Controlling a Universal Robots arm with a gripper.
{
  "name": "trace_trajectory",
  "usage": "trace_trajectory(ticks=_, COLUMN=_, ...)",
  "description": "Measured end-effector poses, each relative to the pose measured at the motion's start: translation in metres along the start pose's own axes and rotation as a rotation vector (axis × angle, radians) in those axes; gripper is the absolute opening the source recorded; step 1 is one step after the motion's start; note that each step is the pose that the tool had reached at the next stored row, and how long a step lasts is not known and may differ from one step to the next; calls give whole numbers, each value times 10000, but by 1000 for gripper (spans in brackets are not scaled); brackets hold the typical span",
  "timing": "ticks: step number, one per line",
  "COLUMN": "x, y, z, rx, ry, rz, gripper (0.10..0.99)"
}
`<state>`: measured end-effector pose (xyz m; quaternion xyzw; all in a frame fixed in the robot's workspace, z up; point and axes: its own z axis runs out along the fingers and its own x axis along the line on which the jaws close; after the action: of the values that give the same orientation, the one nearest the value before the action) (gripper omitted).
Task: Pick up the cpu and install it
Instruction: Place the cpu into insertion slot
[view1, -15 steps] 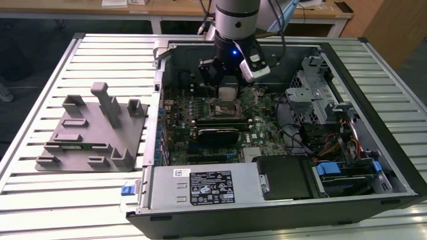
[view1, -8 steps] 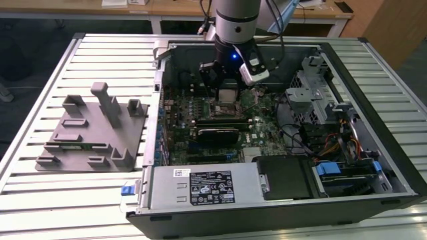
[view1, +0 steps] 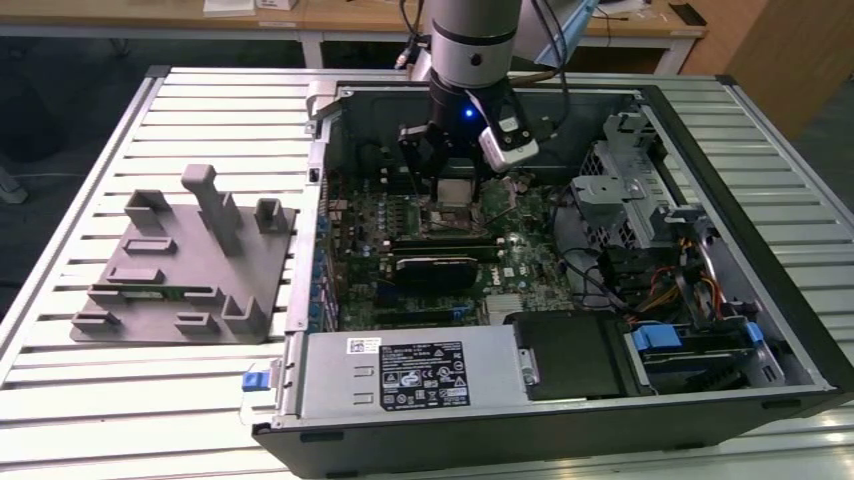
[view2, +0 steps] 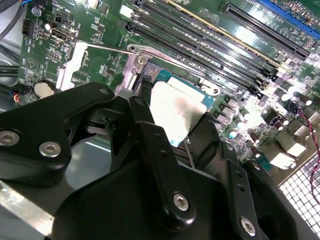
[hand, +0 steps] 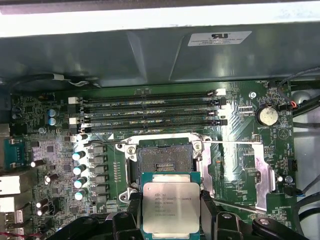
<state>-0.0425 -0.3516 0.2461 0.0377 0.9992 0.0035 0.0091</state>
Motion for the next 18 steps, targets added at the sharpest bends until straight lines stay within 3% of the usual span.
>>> trace_trajectory(ticks=6, x=0, y=0, z=1, rx=1, ry=0, rz=67, gripper=545)
trace_trajectory(ticks=18, x=0, y=0, z=2, rx=30, ry=-12, rz=1666, gripper=545)
